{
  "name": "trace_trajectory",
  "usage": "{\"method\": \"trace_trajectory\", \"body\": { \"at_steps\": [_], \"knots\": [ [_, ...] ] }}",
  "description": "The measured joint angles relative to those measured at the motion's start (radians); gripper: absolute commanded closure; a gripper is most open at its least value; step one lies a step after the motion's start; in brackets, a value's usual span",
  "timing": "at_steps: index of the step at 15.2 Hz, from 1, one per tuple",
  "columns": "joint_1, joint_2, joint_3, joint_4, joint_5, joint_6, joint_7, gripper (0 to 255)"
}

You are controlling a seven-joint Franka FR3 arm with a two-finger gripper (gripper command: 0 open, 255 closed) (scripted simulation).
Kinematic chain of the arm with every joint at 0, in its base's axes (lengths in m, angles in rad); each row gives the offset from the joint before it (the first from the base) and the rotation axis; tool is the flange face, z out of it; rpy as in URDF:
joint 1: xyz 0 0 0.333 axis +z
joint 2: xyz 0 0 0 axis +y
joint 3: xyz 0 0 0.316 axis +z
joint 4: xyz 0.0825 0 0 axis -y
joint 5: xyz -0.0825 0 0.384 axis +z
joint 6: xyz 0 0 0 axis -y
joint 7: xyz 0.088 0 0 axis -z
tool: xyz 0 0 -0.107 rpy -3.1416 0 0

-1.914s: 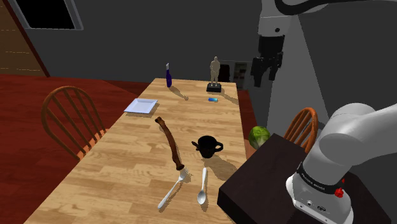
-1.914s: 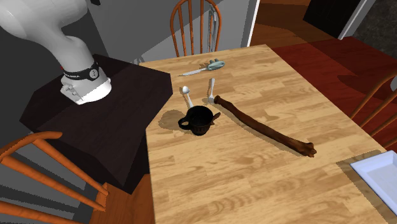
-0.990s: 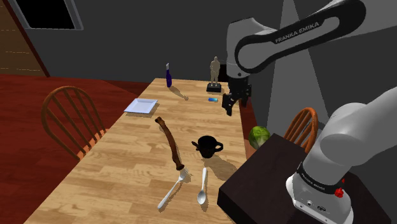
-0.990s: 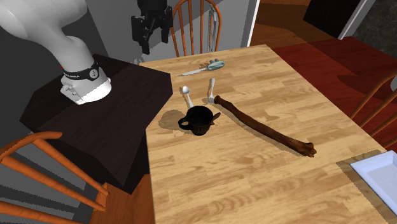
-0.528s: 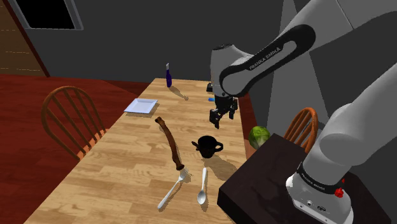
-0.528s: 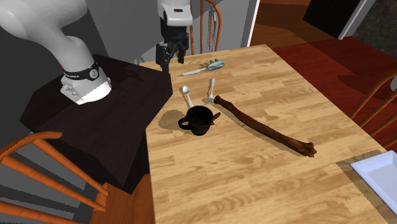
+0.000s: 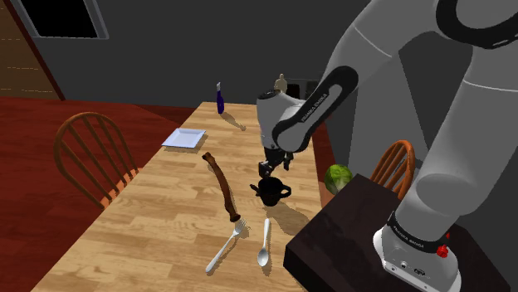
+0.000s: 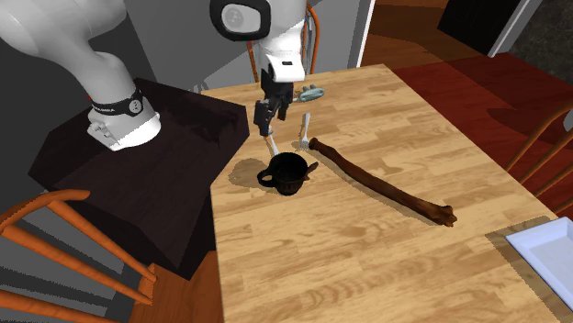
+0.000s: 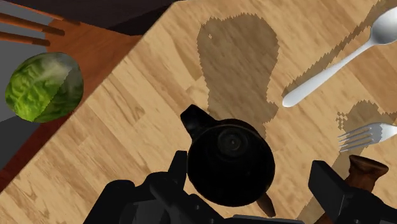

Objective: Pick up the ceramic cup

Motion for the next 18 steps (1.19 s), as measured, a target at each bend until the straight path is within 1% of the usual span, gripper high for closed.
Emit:
{"method": "trace_trajectory", "body": {
  "at_steps": [2,5,8,13,17,18],
  "knots": [
    [0.017,0.097,-0.010,0.050,-0.068,0.036,0.068,0],
    [0.049,0.223,-0.044,0.122,-0.157,0.078,0.145,0],
    [0.093,0.354,-0.084,0.216,-0.227,0.105,0.212,0],
    [0.120,0.442,-0.117,0.265,-0.268,0.141,0.248,0],
    [0.137,0.494,-0.139,0.281,-0.293,0.175,0.273,0],
    [0.137,0.499,-0.140,0.284,-0.295,0.178,0.273,255]
  ]
}}
